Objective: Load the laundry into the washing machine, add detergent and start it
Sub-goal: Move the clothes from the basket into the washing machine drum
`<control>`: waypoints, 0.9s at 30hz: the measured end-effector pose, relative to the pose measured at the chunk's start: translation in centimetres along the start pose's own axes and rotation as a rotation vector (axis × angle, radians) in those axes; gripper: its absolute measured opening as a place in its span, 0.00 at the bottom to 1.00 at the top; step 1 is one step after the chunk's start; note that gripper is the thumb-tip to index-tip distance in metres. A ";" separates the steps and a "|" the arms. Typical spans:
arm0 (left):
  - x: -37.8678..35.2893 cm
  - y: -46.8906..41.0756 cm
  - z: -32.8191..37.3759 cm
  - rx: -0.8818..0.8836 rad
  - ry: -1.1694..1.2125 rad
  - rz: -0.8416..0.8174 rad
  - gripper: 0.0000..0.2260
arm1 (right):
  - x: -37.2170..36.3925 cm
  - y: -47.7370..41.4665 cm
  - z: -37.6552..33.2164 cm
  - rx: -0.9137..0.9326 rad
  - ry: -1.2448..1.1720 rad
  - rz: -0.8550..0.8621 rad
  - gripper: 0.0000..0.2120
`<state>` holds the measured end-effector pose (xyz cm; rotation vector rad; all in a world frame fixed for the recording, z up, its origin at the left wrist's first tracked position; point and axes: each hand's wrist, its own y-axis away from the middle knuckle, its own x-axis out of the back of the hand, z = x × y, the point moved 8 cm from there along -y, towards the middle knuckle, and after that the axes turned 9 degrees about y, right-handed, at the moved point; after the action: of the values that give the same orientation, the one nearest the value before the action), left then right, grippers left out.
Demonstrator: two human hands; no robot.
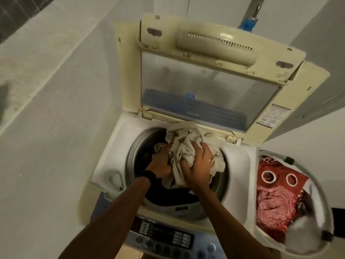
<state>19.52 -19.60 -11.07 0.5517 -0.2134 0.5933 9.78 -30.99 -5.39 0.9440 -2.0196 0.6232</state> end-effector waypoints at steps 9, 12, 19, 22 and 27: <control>0.8 -2.6 -1.6 0.147 -0.659 -0.162 0.20 | -9.7 1.2 4.8 -0.115 0.439 -0.827 0.32; 0.4 -2.6 0.5 0.059 -0.618 -0.118 0.23 | -7.8 0.3 3.1 -0.062 0.356 -0.742 0.30; -1.7 -1.8 7.9 -0.087 -0.515 -0.060 0.25 | 1.4 -0.8 3.4 -0.082 0.219 -0.541 0.29; -4.0 -1.1 12.3 -0.185 -0.443 -0.035 0.24 | 7.6 -1.4 4.5 -0.084 0.172 -0.357 0.27; -9.2 -0.8 18.7 -0.298 -0.368 0.009 0.21 | 16.1 -0.8 8.8 -0.142 0.118 -0.181 0.20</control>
<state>11.85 -34.75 1.00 0.3671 -0.6416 0.4537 -0.01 -44.00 3.07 0.9683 -1.8243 0.4216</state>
